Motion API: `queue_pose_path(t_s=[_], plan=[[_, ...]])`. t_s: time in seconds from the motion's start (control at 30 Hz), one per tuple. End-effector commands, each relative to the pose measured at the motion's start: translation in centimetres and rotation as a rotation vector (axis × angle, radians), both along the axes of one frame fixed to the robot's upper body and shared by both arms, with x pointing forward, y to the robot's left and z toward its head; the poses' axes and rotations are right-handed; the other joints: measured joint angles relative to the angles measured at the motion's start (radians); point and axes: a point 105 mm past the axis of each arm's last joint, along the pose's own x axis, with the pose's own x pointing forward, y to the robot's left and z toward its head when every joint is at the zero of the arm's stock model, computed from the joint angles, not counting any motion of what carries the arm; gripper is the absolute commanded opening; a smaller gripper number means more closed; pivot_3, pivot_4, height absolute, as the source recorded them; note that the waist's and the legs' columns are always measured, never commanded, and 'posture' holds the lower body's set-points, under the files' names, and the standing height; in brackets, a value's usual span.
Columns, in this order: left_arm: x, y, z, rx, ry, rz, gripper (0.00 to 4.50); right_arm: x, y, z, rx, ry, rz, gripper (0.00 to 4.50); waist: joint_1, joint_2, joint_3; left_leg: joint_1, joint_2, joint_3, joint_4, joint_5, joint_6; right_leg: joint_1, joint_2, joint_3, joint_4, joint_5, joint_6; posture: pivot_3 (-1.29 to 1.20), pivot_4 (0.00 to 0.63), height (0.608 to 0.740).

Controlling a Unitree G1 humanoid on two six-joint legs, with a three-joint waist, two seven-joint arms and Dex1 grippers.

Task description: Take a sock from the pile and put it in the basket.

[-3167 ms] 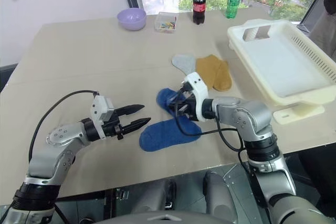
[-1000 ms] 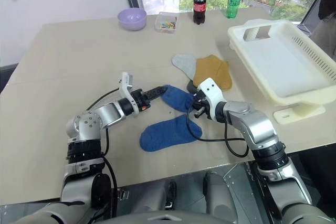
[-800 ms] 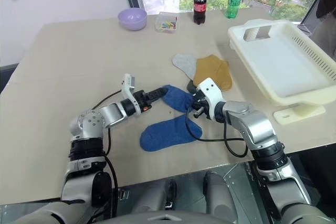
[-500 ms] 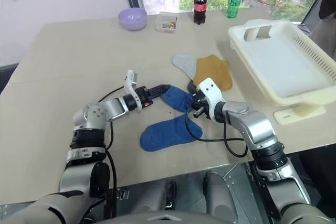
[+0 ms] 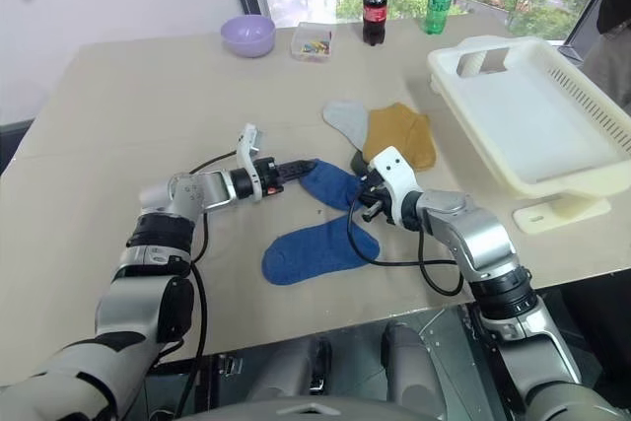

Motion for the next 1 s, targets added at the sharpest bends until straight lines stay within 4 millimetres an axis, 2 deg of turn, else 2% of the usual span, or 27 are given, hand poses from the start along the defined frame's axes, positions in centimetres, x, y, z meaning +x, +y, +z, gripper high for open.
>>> queue_pose_path(t_s=[0.03,0.27,0.37,0.43,0.53,0.63,0.73,0.83,1.0], plan=[[0.4,0.5,0.6,0.018,-0.025,-0.002,0.11,0.2,0.1,1.1,0.01,-0.046,0.0,0.0,0.0,0.0,0.0,0.0,0.0,0.0,0.0,0.0,0.0,0.0,0.0,0.0,0.0,0.0,0.0,0.0,0.15,0.732],[0.1,1.1,1.3,-0.042,-0.026,0.0,0.11,0.3,0.1,1.6,0.015,-0.068,0.003,0.0,-0.002,0.0,0.0,0.0,0.0,0.0,0.0,0.0,0.0,0.0,0.0,0.0,0.001,0.0,0.0,0.0,0.15,0.732],[-1.2,1.9,1.9,-0.037,-0.05,-0.017,0.11,0.2,-0.3,2.9,0.056,-0.094,-0.008,0.0,-0.006,0.0,0.0,0.0,0.001,0.0,0.0,0.0,0.0,-0.001,0.0,0.0,0.001,0.0,0.0,0.0,0.15,0.732],[-2.2,2.3,3.0,-0.053,-0.098,-0.007,0.11,-0.1,-0.6,3.5,0.068,-0.109,-0.015,0.0,-0.007,0.0,0.0,0.0,0.002,0.0,0.0,0.0,0.0,-0.001,0.0,0.001,0.001,0.0,0.0,0.0,0.15,0.732],[-4.4,2.9,5.1,-0.098,-0.197,0.018,0.11,-0.3,-1.2,4.4,0.095,-0.143,-0.046,0.0,-0.002,0.0,0.0,-0.002,0.003,-0.001,0.0,0.0,0.0,-0.003,-0.001,0.0,0.001,0.0,0.0,0.0,0.15,0.732],[-7.1,3.1,6.1,-0.093,-0.292,0.071,0.11,-0.9,-1.5,5.2,0.147,-0.15,-0.063,0.0,0.001,0.0,0.0,-0.002,0.003,-0.001,-0.001,0.0,0.0,-0.003,-0.003,0.0,0.0,0.0,0.0,0.0,0.15,0.732],[-9.5,2.9,6.1,-0.083,-0.329,0.11,0.11,-2.2,-1.2,5.5,0.201,-0.129,-0.046,0.0,0.004,0.0,0.0,-0.002,0.001,-0.001,-0.001,0.0,0.0,-0.003,-0.006,0.0,-0.001,0.0,0.0,0.0,0.15,0.732],[-11.9,2.8,7.2,-0.149,-0.423,0.183,0.11,-3.9,-0.8,5.4,0.251,-0.091,-0.022,0.0,0.006,0.0,0.0,-0.002,0.0,-0.001,-0.001,0.0,0.0,-0.001,-0.006,-0.001,-0.002,0.0,0.0,0.0,0.15,0.732],[-14.7,2.7,6.7,-0.17,-0.435,0.281,0.11,-6.8,-0.1,5.7,0.371,-0.036,0.032,0.0,0.004,0.0,0.0,0.0,0.001,-0.001,-0.001,0.0,0.0,0.0,-0.005,-0.001,-0.001,-0.004,-0.002,0.0,0.15,0.732]])
